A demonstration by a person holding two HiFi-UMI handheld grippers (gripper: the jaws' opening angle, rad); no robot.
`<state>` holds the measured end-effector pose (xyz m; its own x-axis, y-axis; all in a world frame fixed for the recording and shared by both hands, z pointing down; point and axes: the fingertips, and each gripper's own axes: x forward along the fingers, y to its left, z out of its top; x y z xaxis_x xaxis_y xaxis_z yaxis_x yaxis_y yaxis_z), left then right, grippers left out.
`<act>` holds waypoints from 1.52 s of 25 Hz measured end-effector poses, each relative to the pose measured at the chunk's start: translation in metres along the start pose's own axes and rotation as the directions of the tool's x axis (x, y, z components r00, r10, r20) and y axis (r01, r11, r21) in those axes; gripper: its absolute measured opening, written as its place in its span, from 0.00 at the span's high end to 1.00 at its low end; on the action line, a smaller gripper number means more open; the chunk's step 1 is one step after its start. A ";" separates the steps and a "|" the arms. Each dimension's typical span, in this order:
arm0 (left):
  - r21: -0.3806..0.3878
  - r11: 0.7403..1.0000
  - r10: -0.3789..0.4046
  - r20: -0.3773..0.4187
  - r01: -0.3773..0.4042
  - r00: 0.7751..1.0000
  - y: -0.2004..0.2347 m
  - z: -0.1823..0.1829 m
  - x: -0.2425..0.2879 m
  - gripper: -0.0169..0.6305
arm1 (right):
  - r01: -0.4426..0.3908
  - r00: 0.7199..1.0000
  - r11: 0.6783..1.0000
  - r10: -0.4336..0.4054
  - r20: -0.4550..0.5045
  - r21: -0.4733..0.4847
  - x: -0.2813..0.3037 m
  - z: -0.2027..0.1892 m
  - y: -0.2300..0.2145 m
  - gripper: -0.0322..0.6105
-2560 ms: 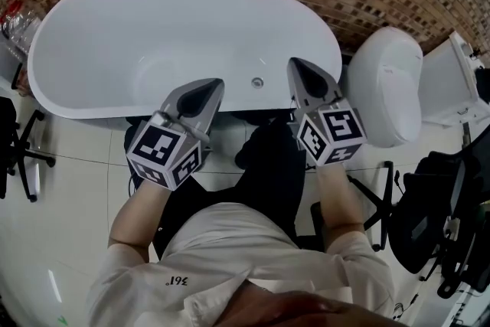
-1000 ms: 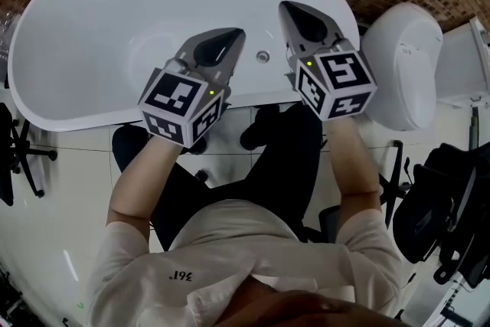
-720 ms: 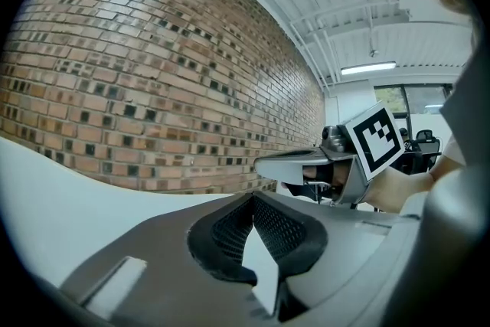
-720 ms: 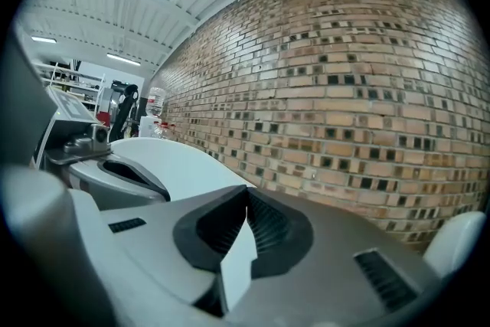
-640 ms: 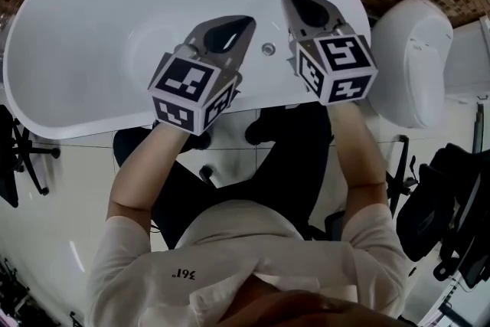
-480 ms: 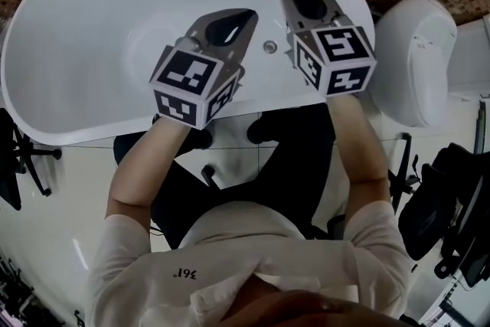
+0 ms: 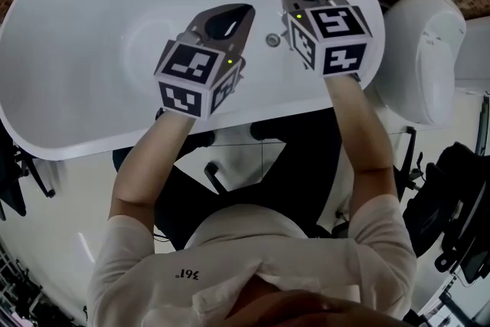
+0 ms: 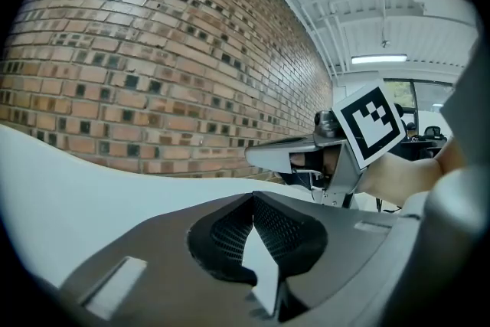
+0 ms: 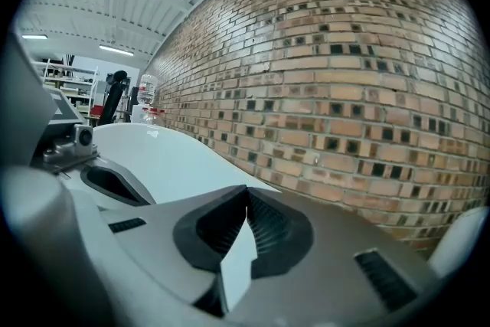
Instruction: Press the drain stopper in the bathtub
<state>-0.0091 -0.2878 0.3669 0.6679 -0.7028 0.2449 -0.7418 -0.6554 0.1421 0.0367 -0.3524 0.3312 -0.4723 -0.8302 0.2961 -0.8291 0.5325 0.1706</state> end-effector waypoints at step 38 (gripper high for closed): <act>-0.094 0.996 -0.031 -0.352 -0.003 0.935 0.076 -0.167 0.159 0.96 | 0.007 0.793 0.980 0.115 -0.598 0.197 0.206 -0.382 -0.046 0.93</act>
<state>0.0306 -0.4029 0.5767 0.6262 -0.5399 0.5625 -0.7459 -0.6247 0.2308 0.0920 -0.4846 0.7429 -0.2906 -0.4986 0.8167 -0.8750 0.4839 -0.0159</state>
